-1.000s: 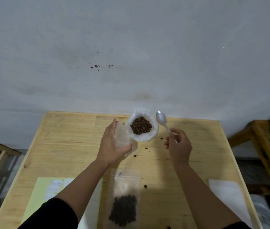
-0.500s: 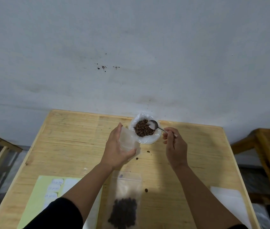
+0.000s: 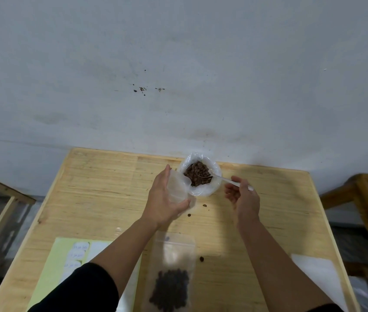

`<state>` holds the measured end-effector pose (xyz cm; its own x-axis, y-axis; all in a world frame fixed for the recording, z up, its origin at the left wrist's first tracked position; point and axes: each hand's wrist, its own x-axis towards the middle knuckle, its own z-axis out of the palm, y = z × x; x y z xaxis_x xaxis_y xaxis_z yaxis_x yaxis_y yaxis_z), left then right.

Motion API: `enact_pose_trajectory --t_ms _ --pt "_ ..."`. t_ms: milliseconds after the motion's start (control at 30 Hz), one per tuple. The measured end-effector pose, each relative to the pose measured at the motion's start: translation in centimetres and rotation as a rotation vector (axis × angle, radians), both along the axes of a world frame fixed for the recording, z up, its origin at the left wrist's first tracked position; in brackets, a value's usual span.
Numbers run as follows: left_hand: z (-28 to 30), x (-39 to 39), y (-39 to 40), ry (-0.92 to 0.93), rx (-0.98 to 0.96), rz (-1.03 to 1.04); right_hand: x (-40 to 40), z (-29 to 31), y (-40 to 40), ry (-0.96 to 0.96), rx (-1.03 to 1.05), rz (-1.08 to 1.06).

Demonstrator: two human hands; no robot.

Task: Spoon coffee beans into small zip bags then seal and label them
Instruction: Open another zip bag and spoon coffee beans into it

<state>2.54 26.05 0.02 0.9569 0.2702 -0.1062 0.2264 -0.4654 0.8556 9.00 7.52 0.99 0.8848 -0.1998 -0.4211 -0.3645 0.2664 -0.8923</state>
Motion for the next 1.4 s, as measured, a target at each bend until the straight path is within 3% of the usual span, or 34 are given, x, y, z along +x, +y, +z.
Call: enact_pose_trajectory --t_ms 233,367,600,733,867,1033,1233,1400 --pt "0.1 0.2 -0.2 -0.008 -0.015 0.008 -0.4 3.1 -0.3 -0.154 0.026 0.146" --pt "0.3 0.3 -0.3 -0.010 -0.015 0.001 -1.2 4.0 0.1 -0.329 -0.138 0.325" --pt "0.1 0.0 -0.1 -0.011 -0.020 0.003 -0.3 2.4 -0.4 -0.355 -0.355 0.126" --pt "0.0 0.1 -0.2 0.003 -0.037 0.013 -0.6 0.0 -0.2 -0.291 -0.482 0.157" --pt "-0.1 0.2 -0.2 0.010 -0.032 0.002 -0.9 -1.5 0.7 -0.109 -0.388 0.158" --pt "-0.1 0.4 -0.1 0.018 -0.010 -0.010 -0.4 -1.1 0.6 0.071 -0.106 0.010" --pt "-0.1 0.4 -0.2 0.012 0.005 -0.016 0.2 2.0 -0.4 -0.036 -0.019 0.039" --pt "0.0 0.5 -0.3 0.001 0.005 -0.020 -0.7 4.2 -0.3 -0.233 -0.138 0.228"
